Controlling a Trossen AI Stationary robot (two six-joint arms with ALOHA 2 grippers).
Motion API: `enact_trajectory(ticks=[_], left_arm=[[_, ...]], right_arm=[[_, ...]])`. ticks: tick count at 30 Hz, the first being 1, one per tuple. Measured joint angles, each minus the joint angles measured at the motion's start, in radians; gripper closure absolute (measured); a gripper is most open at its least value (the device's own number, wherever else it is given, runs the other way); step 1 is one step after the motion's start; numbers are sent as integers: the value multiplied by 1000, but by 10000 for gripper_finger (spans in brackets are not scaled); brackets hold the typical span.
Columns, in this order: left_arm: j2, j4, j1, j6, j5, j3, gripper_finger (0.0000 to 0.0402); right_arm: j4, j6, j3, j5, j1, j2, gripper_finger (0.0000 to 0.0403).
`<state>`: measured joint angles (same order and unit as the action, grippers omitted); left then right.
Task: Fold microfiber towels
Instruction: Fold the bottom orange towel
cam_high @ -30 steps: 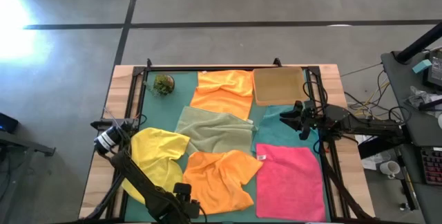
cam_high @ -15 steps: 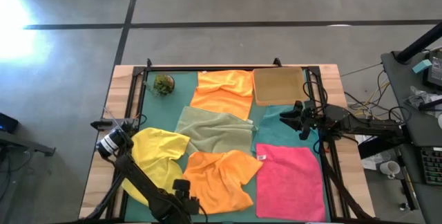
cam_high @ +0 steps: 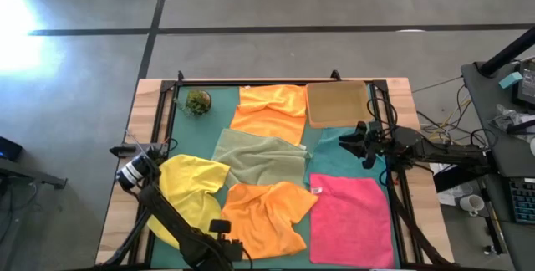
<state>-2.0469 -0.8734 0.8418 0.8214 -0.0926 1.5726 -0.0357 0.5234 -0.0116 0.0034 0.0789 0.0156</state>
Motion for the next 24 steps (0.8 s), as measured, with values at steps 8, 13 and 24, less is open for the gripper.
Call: enact_trajectory(ticks=[8,13,24], left_arm=[[51,-6,-17,47,10,-2,401],[106,-9,-49,64,12,-7,401],[238,-157,-90,195,11,-12,401]], right_arm=[[-1,27,-53,-1,0,3,273],[4,27,-132,-12,0,26,273],[266,-28,-418,-115,-33,307,273]])
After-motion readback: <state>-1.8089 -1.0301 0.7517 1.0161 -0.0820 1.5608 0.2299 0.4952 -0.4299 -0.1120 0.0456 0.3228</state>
